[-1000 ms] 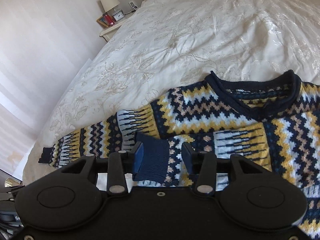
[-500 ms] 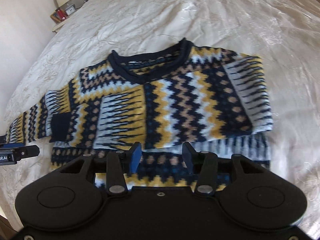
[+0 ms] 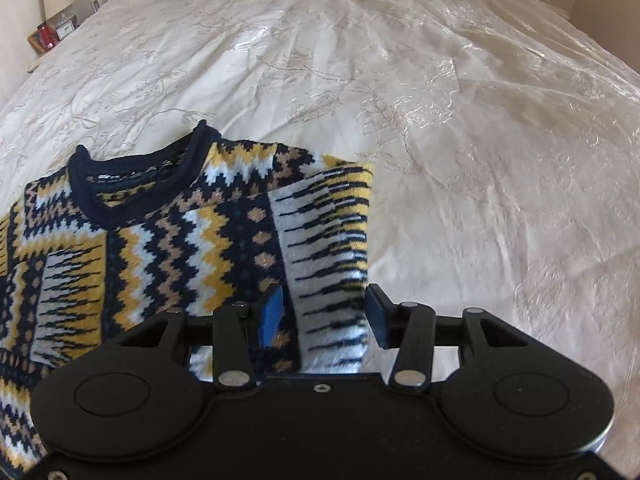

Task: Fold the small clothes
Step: 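Carry the held sleeve across the sweater body toward the collar, then open the right tool to release the cuff on the body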

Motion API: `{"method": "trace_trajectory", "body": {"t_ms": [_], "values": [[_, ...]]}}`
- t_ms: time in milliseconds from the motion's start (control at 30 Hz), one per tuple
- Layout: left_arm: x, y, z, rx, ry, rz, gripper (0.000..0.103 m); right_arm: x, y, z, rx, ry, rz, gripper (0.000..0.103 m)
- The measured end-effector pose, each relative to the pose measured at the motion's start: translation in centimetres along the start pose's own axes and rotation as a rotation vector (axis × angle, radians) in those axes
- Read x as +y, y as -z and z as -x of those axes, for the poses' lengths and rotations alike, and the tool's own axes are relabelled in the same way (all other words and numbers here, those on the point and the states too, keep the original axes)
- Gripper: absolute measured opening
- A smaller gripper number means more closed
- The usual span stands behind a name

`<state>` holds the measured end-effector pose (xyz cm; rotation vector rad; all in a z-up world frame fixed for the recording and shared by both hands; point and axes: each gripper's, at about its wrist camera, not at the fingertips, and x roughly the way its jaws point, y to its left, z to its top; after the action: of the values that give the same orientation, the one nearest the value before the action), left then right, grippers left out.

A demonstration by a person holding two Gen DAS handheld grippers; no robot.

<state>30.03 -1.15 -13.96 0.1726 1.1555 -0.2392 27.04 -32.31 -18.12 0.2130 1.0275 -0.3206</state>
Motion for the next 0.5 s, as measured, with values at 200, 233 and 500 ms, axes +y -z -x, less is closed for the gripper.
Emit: {"method": "trace_trajectory", "body": {"t_ms": [200, 233, 500], "values": [[0.6, -0.6, -0.8, 0.002, -0.026, 0.023, 0.076, -0.2, -1.2, -2.9, 0.046, 0.026, -0.01, 0.049], [0.5, -0.8, -1.0, -0.002, -0.029, 0.021, 0.076, -0.2, -1.3, -2.9, 0.047, 0.0, 0.0, 0.022], [-0.4, -2.2, -3.4, -0.036, -0.045, -0.013, 0.076, -3.3, -1.0, -3.5, 0.046, -0.016, -0.125, 0.012]]}}
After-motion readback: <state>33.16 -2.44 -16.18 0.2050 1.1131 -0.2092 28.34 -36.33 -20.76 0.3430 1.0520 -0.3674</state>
